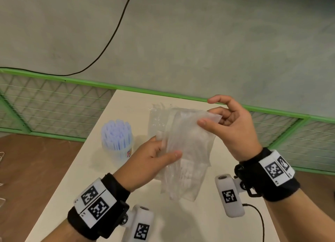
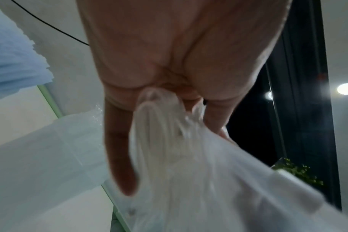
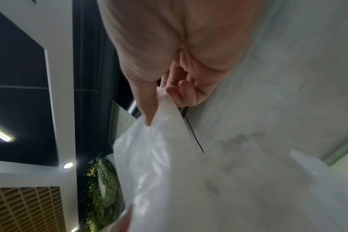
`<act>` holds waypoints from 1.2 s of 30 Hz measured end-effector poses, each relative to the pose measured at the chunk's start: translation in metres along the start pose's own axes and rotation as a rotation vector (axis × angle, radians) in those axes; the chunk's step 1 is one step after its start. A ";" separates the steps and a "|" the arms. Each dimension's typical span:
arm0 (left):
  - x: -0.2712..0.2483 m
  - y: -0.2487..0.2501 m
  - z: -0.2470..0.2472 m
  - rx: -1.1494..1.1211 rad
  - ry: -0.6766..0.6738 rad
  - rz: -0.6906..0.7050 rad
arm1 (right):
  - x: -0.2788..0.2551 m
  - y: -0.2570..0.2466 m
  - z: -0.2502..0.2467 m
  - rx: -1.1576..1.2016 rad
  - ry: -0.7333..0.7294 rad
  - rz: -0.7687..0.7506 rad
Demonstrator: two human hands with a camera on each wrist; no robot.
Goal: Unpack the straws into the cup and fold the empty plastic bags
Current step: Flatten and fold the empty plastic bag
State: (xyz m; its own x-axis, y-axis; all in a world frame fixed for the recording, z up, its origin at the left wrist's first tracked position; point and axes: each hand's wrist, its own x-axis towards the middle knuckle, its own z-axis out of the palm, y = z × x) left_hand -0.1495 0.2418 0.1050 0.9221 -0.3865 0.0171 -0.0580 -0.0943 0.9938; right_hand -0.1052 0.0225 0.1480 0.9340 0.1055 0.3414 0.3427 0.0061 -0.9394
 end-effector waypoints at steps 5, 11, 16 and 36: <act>0.004 -0.003 -0.004 0.066 -0.013 0.071 | -0.006 0.012 -0.005 -0.056 -0.406 0.263; 0.009 0.007 -0.009 0.186 -0.140 0.127 | -0.011 0.010 -0.001 -0.140 -0.523 0.208; 0.008 0.012 -0.009 0.145 -0.171 0.031 | -0.013 0.009 0.005 -0.170 -0.411 0.068; 0.007 0.019 -0.012 -0.600 -0.117 -0.231 | -0.016 0.007 0.002 -0.913 -0.536 -0.760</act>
State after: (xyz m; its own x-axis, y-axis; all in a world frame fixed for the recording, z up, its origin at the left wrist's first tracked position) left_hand -0.1392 0.2482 0.1250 0.8355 -0.5181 -0.1829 0.3916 0.3280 0.8597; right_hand -0.1181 0.0229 0.1354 0.3933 0.7575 0.5211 0.9071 -0.4123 -0.0853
